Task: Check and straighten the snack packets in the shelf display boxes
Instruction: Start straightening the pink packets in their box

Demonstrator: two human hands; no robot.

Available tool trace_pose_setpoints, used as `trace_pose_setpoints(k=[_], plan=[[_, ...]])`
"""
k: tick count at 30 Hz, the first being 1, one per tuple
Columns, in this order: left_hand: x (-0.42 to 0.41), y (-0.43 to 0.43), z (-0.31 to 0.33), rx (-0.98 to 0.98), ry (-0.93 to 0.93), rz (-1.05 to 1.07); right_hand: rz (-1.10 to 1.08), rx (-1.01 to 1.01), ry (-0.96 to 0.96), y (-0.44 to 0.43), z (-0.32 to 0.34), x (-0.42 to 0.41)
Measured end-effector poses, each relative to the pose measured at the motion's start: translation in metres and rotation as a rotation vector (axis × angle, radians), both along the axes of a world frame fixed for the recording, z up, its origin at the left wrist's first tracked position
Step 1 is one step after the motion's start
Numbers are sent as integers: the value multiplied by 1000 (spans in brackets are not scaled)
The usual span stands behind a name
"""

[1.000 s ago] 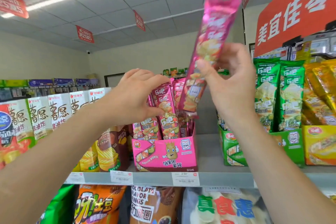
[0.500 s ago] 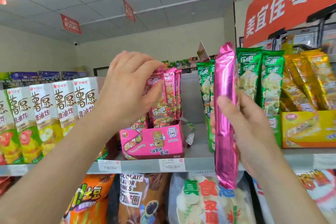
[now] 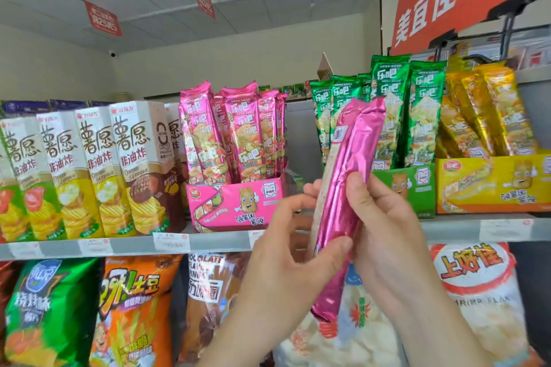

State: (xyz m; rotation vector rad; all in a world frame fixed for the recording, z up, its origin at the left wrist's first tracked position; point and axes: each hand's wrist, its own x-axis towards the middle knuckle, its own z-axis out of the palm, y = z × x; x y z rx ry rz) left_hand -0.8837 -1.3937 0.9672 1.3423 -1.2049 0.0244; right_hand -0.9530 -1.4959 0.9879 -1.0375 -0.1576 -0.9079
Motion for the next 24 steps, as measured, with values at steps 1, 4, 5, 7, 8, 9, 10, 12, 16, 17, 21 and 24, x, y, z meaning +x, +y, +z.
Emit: trace_pose_setpoints(k=[1, 4, 5, 7, 8, 9, 10, 12, 16, 17, 21, 24], plan=[[-2, 0, -5, -1, 46, -34, 20, 2, -3, 0, -2, -1], [-9, 0, -17, 14, 213, -185, -12, -34, 4, 2, -6, -5], [-11, -1, -20, -7, 236, -188, -103, -91, 37, 3, -9, -5], [-14, -1, -24, -43, 203, -61, -365, -270, 109, 6, -12, -8], [-15, -1, -25, -50, 149, 52, -474, -329, 127, 8, -14, -10], [-14, -1, -27, -49, 78, 166, -549, -358, 139, 10, -16, -11], [-14, -1, -29, -39, -13, 272, -599, -380, 154, 11, -19, -12], [-13, -1, -34, 21, -202, 424, -652, -429, 171, 12, -24, -13], [-21, 2, -43, 3, -138, 176, -558, -311, 121, 6, -26, -19], [-23, 3, -43, -18, -58, 74, -493, -269, 104, 4, -26, -21], [-26, -2, -47, -60, 174, -93, -318, -161, 29, 1, -30, -27], [-28, -6, -54, -58, 165, -110, -311, -191, 52, 2, -31, -31]])
